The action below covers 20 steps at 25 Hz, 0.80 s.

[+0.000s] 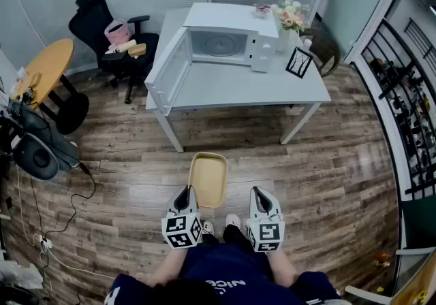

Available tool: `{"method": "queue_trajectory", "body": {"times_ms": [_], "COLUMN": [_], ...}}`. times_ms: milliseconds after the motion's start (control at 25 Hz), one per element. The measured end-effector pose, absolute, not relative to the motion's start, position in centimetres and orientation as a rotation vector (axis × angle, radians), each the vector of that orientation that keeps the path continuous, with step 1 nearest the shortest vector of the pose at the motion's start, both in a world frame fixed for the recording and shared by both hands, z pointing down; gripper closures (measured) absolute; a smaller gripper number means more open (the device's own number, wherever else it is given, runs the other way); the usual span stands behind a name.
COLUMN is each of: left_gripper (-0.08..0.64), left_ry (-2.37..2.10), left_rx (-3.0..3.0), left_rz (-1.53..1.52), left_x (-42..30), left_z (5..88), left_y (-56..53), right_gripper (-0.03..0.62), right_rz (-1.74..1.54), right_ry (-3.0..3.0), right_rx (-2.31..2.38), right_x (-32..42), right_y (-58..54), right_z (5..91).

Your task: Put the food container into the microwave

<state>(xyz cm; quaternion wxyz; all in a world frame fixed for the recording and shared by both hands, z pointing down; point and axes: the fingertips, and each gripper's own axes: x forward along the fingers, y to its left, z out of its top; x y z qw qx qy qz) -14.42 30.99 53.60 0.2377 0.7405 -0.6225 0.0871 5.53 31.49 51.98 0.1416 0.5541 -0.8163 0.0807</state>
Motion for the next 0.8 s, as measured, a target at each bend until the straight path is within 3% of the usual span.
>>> {"method": "queue_trajectory", "body": {"times_ms": [520, 560, 640, 800], "left_gripper": [0.543, 0.543, 0.543, 0.543], "left_ry": [-1.724, -1.726, -1.732, -1.742], "left_rx": [1.995, 1.994, 1.987, 1.967], "left_rz": [0.243, 0.246, 0.249, 0.248], "left_x": [-14.1, -14.1, -14.2, -14.2], "left_z": [54.1, 54.1, 54.2, 54.4], "left_y": [31.5, 31.5, 31.5, 31.4], "right_gripper": [0.578, 0.546, 0.358, 0.246], "right_rz": [0.307, 0.32, 0.349, 0.353], "right_ry": [-2.379, -2.386, -2.418, -2.454], "right_rx": [1.552, 1.549, 1.526, 1.52], "right_x": [5.1, 5.1, 4.9, 5.1], "right_y": [31.5, 31.4, 31.1, 30.6], "right_z": [53.7, 53.8, 53.8, 53.4]}}
